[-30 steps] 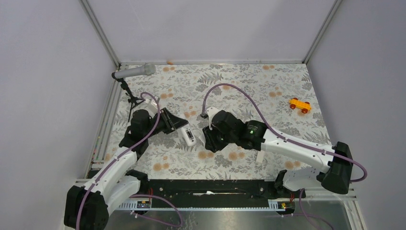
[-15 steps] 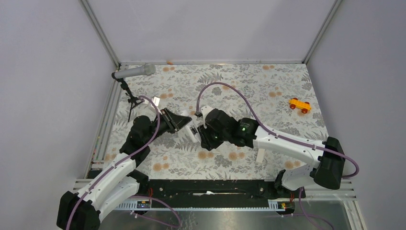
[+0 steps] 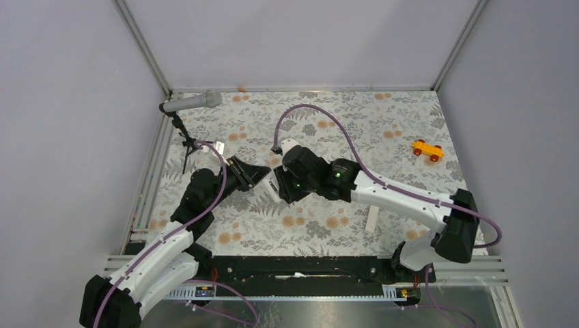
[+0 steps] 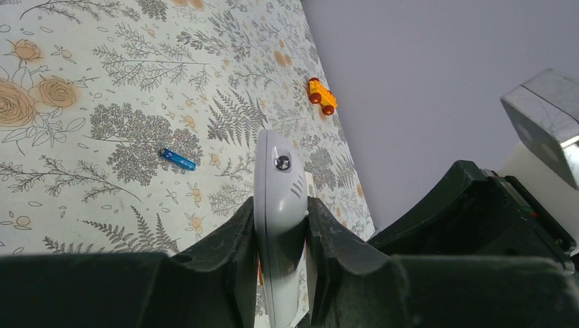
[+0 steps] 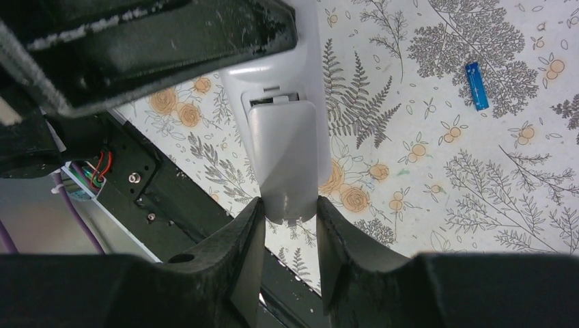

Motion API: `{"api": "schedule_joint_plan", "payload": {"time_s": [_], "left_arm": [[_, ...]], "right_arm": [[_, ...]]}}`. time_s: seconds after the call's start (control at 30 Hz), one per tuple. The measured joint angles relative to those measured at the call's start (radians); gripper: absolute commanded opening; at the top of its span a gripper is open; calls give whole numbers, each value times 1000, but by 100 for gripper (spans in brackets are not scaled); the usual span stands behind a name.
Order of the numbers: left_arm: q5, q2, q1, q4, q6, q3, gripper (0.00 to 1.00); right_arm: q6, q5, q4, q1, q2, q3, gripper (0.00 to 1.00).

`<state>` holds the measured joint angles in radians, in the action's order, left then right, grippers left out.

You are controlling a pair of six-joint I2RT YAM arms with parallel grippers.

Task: Load the batteries into the remote control
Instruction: Load the battery cover into the remote control.

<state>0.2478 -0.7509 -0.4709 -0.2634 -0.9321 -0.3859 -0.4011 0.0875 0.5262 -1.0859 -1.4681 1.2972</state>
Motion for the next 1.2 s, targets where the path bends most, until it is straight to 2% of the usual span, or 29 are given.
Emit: {"api": "schedule_joint_plan", "payload": {"time_s": [0.2, 1.2], "left_arm": [[0, -5, -3, 0, -3, 0, 0], [45, -2, -5, -1, -19, 0, 0]], "right_arm": [[-16, -2, 71, 0, -111, 97, 32], [-23, -37, 224, -1, -188, 231, 36]]}}
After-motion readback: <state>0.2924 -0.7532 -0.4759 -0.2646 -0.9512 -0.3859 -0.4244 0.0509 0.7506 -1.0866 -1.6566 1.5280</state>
